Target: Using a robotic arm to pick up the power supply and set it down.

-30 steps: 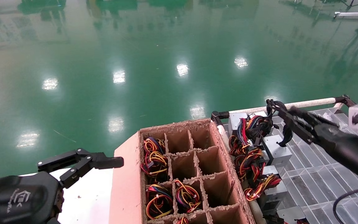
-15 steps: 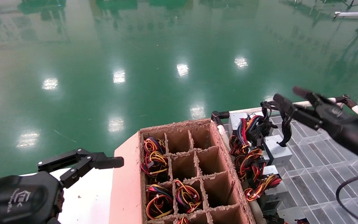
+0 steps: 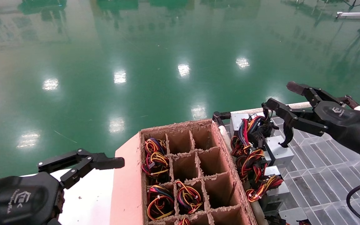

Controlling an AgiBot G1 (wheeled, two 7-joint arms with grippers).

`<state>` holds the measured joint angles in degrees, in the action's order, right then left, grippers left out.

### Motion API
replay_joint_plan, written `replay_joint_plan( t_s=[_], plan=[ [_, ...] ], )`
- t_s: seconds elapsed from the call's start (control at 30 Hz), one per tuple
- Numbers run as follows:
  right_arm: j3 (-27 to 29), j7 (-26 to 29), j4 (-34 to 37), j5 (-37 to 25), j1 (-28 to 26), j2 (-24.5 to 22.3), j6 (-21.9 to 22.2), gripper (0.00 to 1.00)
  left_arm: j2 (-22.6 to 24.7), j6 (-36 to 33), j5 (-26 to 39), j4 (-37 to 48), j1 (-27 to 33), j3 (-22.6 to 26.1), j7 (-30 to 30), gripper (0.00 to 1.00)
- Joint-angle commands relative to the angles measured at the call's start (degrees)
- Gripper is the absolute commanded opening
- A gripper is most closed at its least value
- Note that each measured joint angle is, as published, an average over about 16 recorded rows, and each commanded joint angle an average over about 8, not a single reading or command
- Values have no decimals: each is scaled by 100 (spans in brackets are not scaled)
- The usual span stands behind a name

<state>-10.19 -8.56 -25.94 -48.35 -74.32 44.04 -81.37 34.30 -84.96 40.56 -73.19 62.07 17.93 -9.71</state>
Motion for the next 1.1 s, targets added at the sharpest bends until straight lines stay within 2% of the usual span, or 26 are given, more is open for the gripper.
replay_joint_plan(
  t_s=[0.03, 1.1],
  plan=[
    [-28, 93, -229, 31, 61, -43, -21, 100, 0, 0, 0, 0, 0, 0, 0, 100],
    [-475, 1573, -3881, 528, 1039, -735, -352, 100, -3, 3, -5, 0, 2, 7, 3, 100]
  ],
)
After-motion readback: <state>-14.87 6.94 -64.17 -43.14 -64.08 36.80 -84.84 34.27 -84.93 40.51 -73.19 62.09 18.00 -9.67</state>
